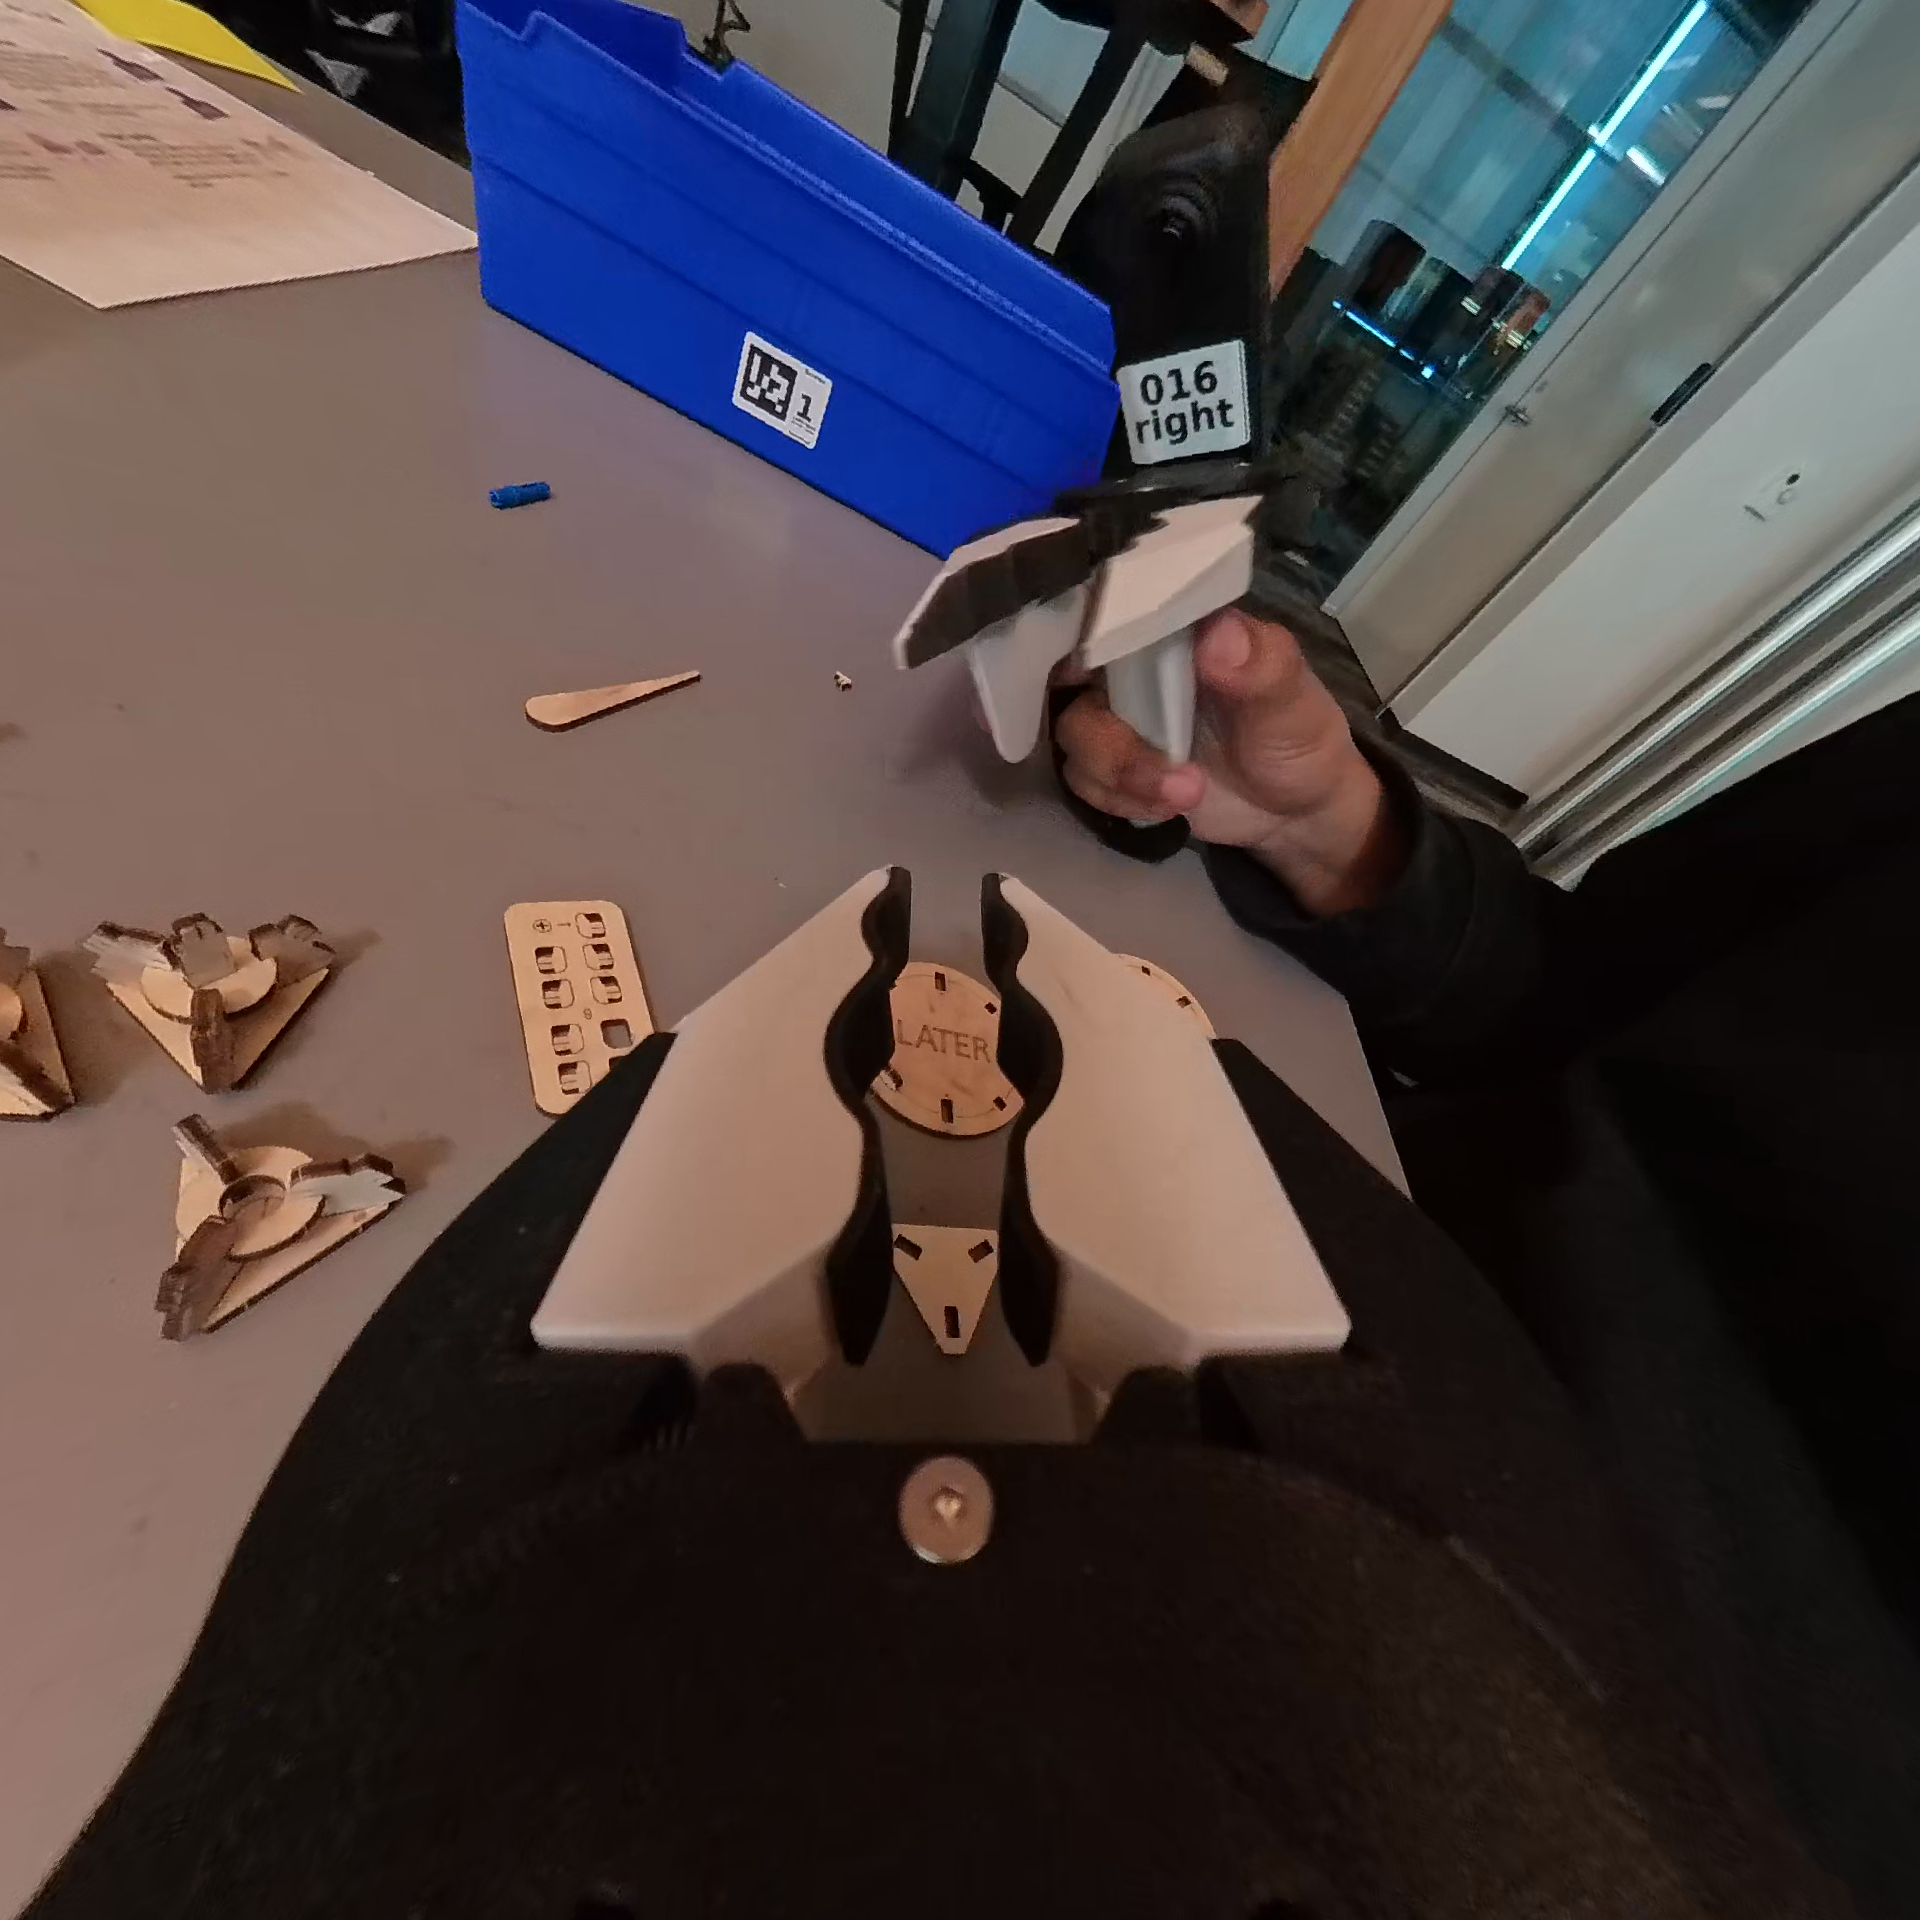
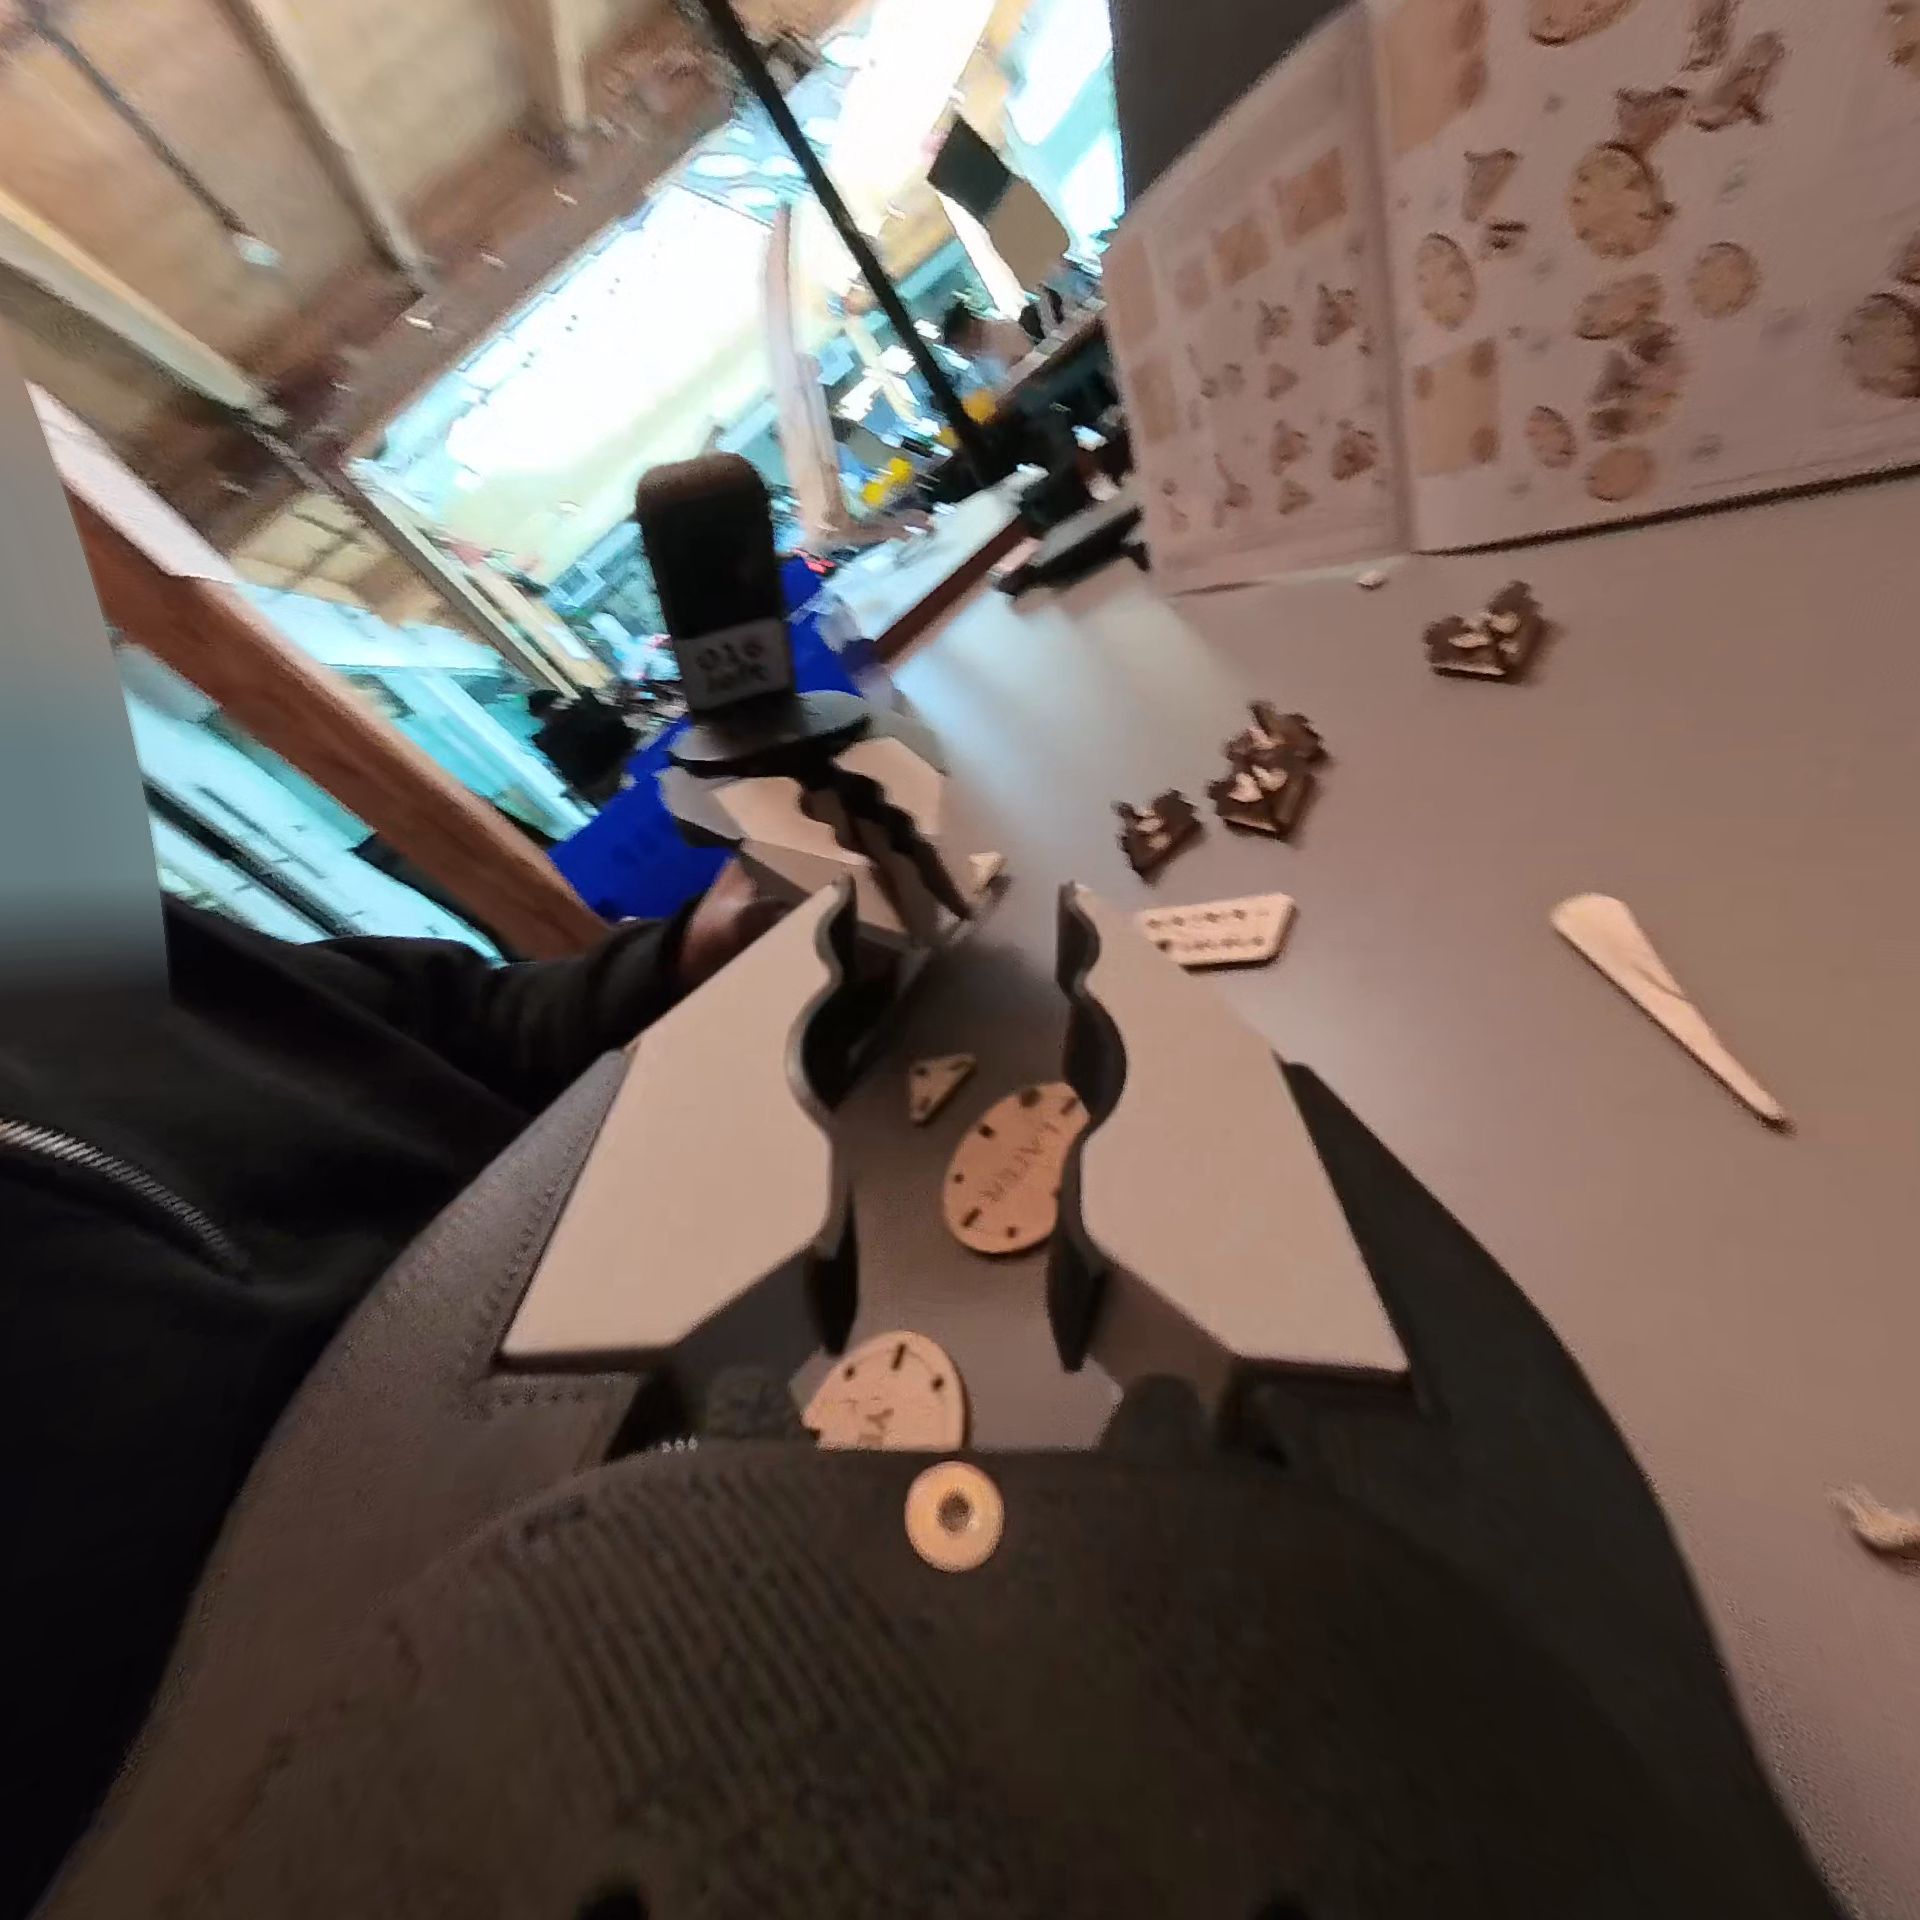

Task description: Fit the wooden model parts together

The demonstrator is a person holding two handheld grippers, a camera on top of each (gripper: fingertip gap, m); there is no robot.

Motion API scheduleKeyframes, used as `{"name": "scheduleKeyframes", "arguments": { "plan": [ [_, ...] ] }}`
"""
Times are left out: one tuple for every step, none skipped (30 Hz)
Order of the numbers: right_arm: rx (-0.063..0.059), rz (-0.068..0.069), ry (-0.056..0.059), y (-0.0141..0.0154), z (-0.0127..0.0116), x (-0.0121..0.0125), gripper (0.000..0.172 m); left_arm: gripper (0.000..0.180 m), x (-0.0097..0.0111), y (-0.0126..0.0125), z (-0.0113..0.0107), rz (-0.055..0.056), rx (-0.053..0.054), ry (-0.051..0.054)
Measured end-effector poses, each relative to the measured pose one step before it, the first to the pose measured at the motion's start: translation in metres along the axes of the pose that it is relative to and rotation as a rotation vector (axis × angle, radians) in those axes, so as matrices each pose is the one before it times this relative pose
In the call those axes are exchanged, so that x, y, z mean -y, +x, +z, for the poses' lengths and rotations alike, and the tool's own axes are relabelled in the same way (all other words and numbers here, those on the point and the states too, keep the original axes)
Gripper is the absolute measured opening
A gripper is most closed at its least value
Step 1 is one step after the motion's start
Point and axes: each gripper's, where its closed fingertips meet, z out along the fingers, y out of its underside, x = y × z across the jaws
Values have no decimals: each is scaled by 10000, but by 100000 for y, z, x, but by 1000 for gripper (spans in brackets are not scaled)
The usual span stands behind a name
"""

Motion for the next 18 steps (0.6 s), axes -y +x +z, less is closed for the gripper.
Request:
{"name": "scheduleKeyframes", "arguments": {
  "plan": [
    [366,-311,126,-827,8,159,34,12,-18,36,13,45,11,-13],
    [21,-613,-23,-507,101,16,35,12,-19,71,22,37,-1,-11],
    [-316,-802,-147,-136,139,-65,38,12,-26,64,29,25,-15,-14],
    [-519,-911,-159,107,129,-55,41,12,-35,63,39,13,-17,-19],
    [-467,-944,-71,7,85,36,41,12,-33,42,29,11,-15,-23],
    [-414,-867,80,-32,-37,258,39,12,-17,36,14,13,-5,-12],
    [-533,-731,213,274,-217,456,40,12,13,9,-4,18,10,7],
    [-606,-558,303,571,-442,623,41,12,33,-10,-14,12,10,16],
    [-535,-371,420,690,-649,800,41,12,23,2,-21,2,2,17],
    [-453,-166,522,808,-813,954,42,12,22,-17,-17,-3,2,16],
    [-370,-19,541,896,-940,959,43,12,26,-3,-11,1,2,15],
    [-290,65,487,938,-992,882,45,12,25,-10,-12,5,4,14],
    [-246,70,368,965,-995,701,46,12,7,-6,-5,7,5,9],
    [-262,17,218,1002,-994,533,46,12,11,16,-6,13,0,2],
    [-255,-71,171,942,-976,496,44,12,12,5,-7,15,9,13],
    [-279,-119,192,905,-921,514,43,12,30,3,3,21,6,15],
    [-376,-120,98,1001,-797,308,40,12,18,2,-5,13,6,14],
    [-351,-106,-139,930,-585,-150,35,12,1,-9,-3,-8,0,5]
  ]
}}
